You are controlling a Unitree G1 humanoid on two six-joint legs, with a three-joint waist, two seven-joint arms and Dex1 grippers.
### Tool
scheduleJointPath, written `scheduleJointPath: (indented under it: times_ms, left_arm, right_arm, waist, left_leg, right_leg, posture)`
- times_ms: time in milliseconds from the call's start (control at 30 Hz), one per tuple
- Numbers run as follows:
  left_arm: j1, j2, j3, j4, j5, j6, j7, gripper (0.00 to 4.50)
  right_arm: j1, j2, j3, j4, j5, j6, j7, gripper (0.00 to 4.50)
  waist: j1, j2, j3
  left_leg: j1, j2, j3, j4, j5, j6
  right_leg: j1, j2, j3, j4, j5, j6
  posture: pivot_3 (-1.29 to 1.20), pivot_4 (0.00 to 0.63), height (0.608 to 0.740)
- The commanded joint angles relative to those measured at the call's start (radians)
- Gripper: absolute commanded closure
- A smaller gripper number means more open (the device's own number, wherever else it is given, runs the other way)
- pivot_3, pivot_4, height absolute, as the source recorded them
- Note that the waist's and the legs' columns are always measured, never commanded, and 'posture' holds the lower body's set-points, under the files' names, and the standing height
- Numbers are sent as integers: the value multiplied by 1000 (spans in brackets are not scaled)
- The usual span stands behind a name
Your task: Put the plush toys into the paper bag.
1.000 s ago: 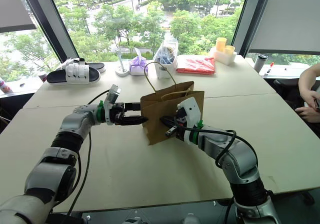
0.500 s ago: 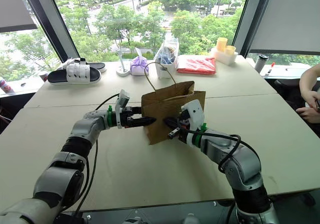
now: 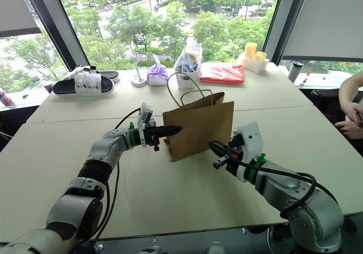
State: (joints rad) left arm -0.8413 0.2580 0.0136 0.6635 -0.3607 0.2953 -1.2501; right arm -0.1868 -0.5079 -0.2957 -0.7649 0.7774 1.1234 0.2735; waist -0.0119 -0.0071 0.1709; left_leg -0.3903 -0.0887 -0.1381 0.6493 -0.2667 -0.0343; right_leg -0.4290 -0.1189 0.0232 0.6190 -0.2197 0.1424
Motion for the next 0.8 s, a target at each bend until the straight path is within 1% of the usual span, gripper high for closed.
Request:
scheduleJointPath:
  times_ms: [33,167,233,300,367,567,667,800]
  left_arm:
    - [-103,57,4,74,-14,-18,-150,4484]
    - [-202,90,1,214,6,-24,-262,4484]
    - [-273,119,-16,277,-7,12,-337,4484]
    - [-313,145,-70,298,-35,41,-364,4484]
    - [-315,158,-143,300,-46,13,-364,4484]
    - [-284,184,-299,281,-130,-12,-364,4484]
    - [-279,183,-341,289,-163,-16,-364,4484]
    - [-277,181,-375,323,-159,-36,-364,4484]
  right_arm:
    - [8,-58,-118,-36,67,3,13,4500]
    - [22,-105,-170,-23,104,-3,17,4500]
    - [55,-141,-218,-17,108,-11,31,4500]
    - [85,-168,-271,-12,120,-15,35,4500]
    - [117,-195,-306,-12,128,-17,47,4500]
    - [159,-238,-359,5,165,-21,61,4500]
    - [167,-262,-356,12,167,-23,68,4500]
    - [146,-279,-336,23,180,-22,62,4500]
  waist:
    - [0,0,0]
    - [0,0,0]
    - [2,-1,0]
    - [0,-1,1]
    - [-1,-1,1]
    - [-3,-1,1]
    - [-1,-2,1]
    - [0,-2,1]
  left_leg:
    - [0,0,0,0,0,0]
    - [0,0,0,0,0,0]
    - [0,0,0,0,0,1]
    - [0,0,0,0,-1,1]
    - [0,0,0,0,-1,2]
    - [0,0,1,1,-1,2]
    - [0,0,1,1,-1,2]
    - [0,0,1,1,-1,2]
  right_leg:
    - [0,0,0,0,0,0]
    - [1,0,-1,0,0,0]
    - [1,0,-1,-1,0,0]
    - [1,0,-1,-1,0,0]
    - [1,0,-1,-1,0,1]
    - [2,0,0,0,0,1]
    - [2,0,0,0,0,1]
    - [2,0,0,0,0,1]
  posture:
    - [0,150,740]
    - [0,150,740]
    - [0,150,740]
    - [0,150,740]
    - [0,150,740]
    - [0,150,740]
    - [0,150,740]
    - [0,150,740]
